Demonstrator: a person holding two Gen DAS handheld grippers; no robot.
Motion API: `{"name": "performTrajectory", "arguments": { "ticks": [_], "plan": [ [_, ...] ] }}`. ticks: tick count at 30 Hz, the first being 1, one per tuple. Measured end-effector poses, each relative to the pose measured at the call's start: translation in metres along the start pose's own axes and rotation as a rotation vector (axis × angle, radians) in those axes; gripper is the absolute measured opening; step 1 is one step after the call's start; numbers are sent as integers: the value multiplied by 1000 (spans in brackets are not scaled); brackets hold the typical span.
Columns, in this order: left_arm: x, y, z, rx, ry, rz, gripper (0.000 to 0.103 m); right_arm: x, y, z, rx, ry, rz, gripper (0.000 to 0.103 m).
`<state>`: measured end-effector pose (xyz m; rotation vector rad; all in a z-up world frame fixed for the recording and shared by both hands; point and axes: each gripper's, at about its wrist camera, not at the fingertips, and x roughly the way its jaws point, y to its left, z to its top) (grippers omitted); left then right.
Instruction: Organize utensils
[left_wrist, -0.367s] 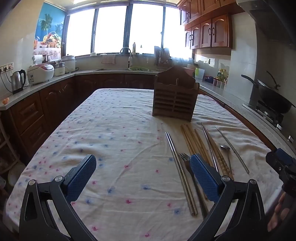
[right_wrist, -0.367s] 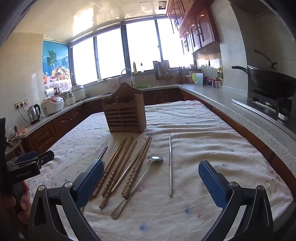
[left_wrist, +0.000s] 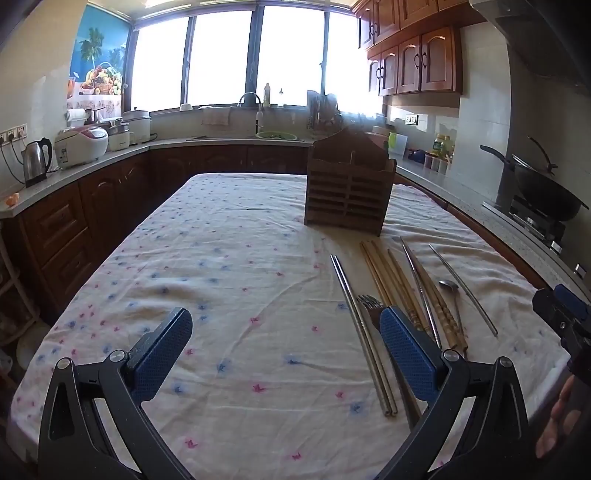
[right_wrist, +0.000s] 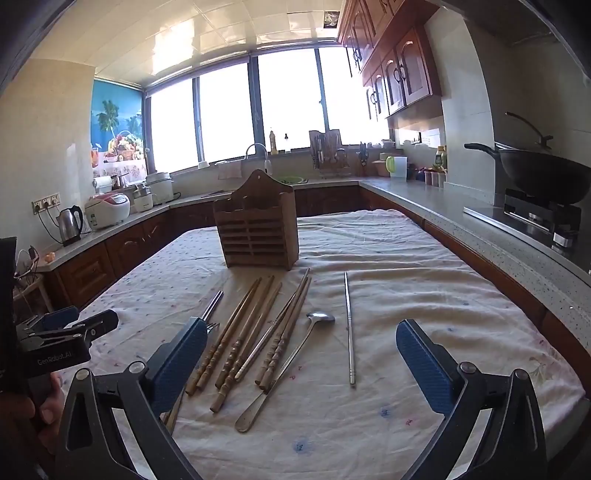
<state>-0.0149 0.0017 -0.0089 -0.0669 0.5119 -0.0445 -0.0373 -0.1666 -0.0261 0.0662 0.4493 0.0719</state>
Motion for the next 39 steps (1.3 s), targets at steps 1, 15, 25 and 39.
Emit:
{"name": "performTrajectory", "arguments": {
  "ticks": [1,15,25,39],
  "plan": [
    [-1,0,0,0,-3,-1,103,-1,0,0,0,4,-2,103],
    [-9,-3,1,15,-28,-9,103,-4,-2,-2,12,14,15,103],
    [-10,-6,2,26,-34,-4,103,-6,-6,3,22,10,33,103],
    [-12,-5,4,19,-31,-16,103,-7,-9,5,25,6,37,103]
  ]
}}
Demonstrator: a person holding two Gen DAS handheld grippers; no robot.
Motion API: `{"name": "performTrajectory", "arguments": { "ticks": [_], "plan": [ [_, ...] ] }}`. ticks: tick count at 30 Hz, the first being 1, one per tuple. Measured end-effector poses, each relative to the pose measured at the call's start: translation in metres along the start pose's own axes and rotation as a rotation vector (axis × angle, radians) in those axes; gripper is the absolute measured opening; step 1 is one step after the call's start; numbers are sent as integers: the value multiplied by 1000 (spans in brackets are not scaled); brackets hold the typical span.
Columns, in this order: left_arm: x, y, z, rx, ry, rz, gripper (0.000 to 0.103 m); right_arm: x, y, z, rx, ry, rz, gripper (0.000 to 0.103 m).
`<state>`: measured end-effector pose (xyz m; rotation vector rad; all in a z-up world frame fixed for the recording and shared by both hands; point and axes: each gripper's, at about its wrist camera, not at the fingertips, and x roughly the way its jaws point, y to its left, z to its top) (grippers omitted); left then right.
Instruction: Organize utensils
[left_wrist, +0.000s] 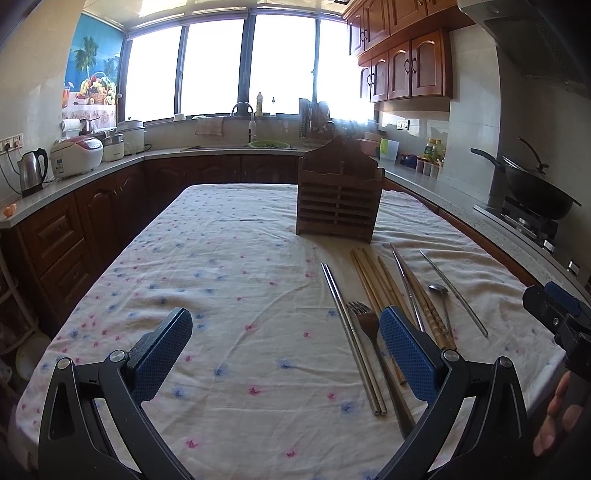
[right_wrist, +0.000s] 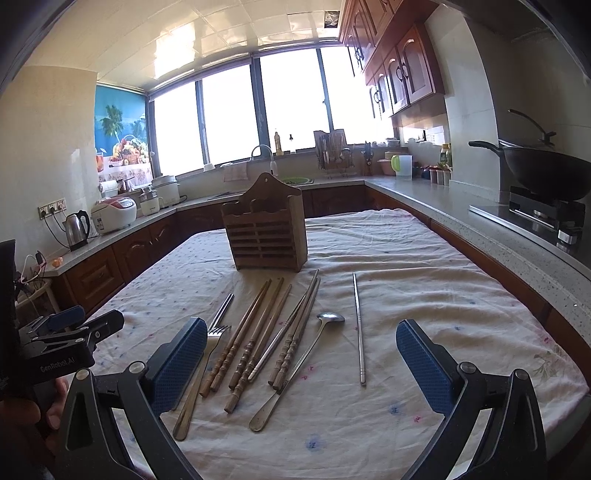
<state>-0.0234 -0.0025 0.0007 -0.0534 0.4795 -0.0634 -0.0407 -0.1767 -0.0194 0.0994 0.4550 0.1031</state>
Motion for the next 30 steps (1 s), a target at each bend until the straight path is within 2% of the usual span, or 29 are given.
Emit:
{"name": "performTrajectory", "arguments": {
  "ticks": [27,30],
  "plan": [
    [2,0,2,-8,7,-15,103,3,0,3,5,-5,12,103],
    [6,1,1,-16,26,-18,103,4,-2,4,12,-5,13,103]
  ]
}}
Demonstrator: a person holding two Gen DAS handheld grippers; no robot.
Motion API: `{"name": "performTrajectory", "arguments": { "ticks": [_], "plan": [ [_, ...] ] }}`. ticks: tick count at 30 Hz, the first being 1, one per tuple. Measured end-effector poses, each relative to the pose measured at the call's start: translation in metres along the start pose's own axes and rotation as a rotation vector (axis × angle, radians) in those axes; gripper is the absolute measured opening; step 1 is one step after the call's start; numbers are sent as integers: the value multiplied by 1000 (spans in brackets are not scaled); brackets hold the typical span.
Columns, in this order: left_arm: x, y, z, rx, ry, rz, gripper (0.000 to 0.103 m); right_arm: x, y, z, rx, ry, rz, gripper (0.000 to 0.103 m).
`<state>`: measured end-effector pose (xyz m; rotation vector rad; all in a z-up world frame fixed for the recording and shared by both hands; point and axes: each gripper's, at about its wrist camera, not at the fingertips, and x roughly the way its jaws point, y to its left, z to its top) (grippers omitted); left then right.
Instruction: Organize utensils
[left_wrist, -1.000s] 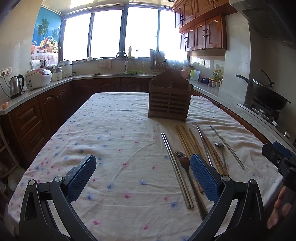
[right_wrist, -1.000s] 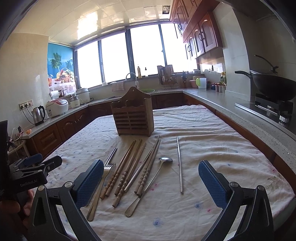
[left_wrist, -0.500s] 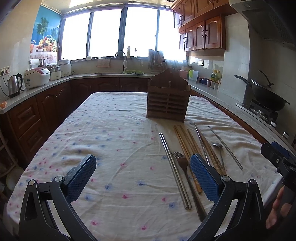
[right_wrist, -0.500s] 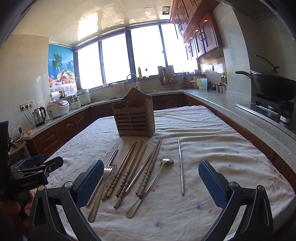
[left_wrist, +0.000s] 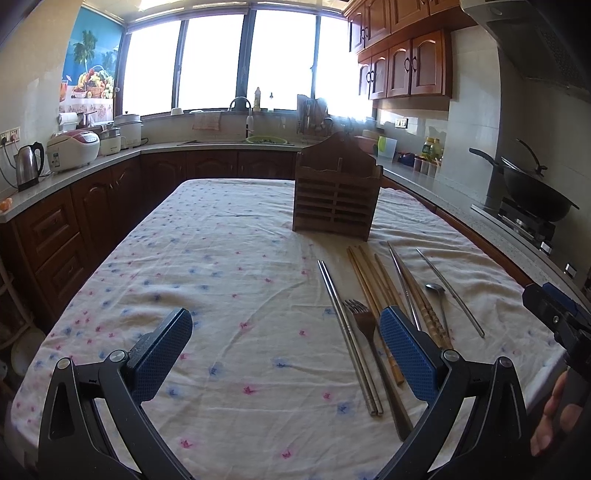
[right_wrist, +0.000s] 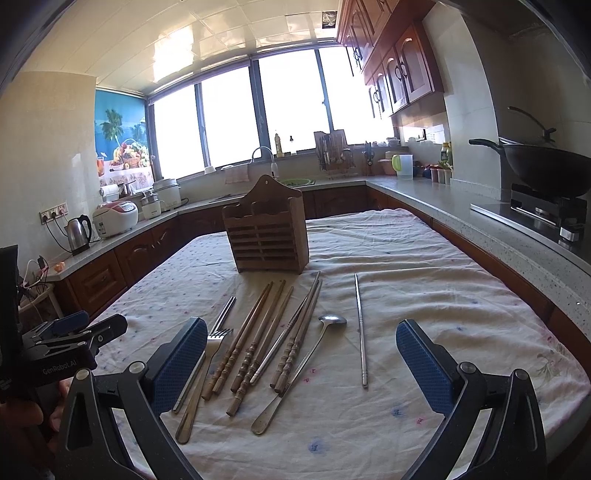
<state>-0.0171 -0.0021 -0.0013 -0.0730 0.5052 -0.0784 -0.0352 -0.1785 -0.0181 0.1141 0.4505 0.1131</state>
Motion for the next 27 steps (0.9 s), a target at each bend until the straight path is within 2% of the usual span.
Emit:
{"name": "performTrajectory", "arguments": {
  "ticks": [10,16,20,23,27],
  "plan": [
    [28,16,8,-78,113,-9,103,11,-15,4,36,36,1,103],
    [44,13,19,-65,150,-17,102,21,-20,7,43,65,-1,102],
    [59,10,30,-47,180,-15,96,27,-25,14,42,77,-9,102],
    [73,6,37,-30,211,-17,91,35,-31,19,54,91,-12,98],
    [94,0,45,2,253,-16,85,51,-40,26,83,132,-20,87]
  ]
}}
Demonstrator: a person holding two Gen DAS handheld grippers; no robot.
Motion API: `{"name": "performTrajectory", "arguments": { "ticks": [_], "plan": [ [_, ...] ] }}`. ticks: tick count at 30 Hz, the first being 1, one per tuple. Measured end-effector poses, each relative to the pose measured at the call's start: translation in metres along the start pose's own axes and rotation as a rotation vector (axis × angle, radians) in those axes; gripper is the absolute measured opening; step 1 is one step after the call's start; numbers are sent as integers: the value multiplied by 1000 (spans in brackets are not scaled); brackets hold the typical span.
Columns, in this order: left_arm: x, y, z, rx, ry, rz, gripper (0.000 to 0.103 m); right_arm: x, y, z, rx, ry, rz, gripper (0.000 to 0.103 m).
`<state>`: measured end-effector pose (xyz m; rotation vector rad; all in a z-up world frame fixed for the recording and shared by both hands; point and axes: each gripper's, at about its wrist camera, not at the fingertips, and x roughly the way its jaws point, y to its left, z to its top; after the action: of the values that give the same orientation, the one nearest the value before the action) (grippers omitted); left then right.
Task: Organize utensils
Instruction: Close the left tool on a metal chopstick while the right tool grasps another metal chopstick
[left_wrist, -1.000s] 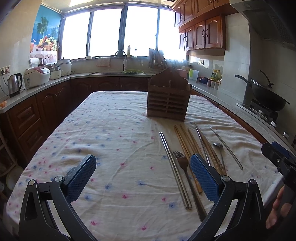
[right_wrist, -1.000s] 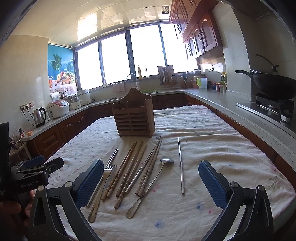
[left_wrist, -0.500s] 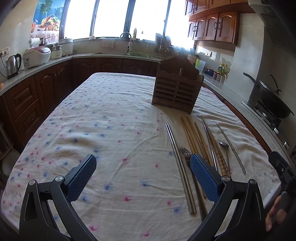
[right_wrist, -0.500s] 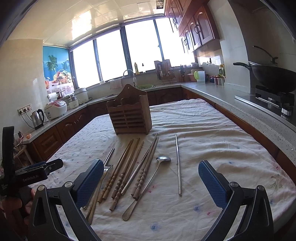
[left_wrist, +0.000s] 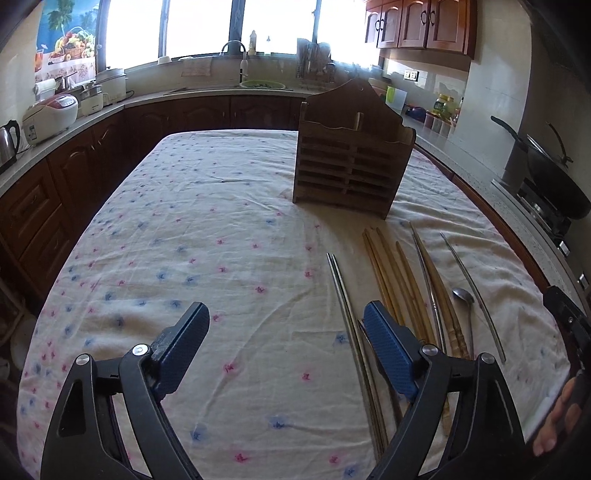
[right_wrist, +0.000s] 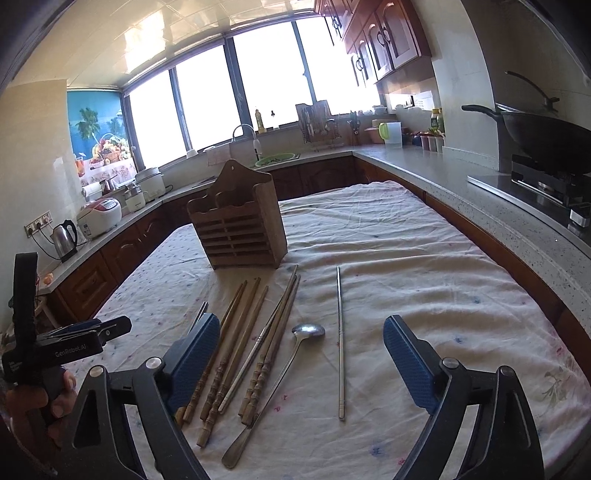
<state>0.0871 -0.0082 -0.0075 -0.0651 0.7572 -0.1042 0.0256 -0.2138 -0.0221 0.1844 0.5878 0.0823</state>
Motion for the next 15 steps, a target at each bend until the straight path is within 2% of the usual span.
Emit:
{"name": "performTrajectory", "arguments": {
  "ticks": [2,7,13,15],
  "plan": [
    [12,-4,8,14,32,-3,80,10,-4,5,5,28,-4,80],
    [42,-11,24,35,111,-16,72,39,-12,15,28,106,-19,56],
    [73,-20,36,65,184,-25,62,80,-24,26,54,211,-33,44],
    [83,-24,37,80,200,-19,59,92,-26,29,52,233,-40,43]
  ]
}}
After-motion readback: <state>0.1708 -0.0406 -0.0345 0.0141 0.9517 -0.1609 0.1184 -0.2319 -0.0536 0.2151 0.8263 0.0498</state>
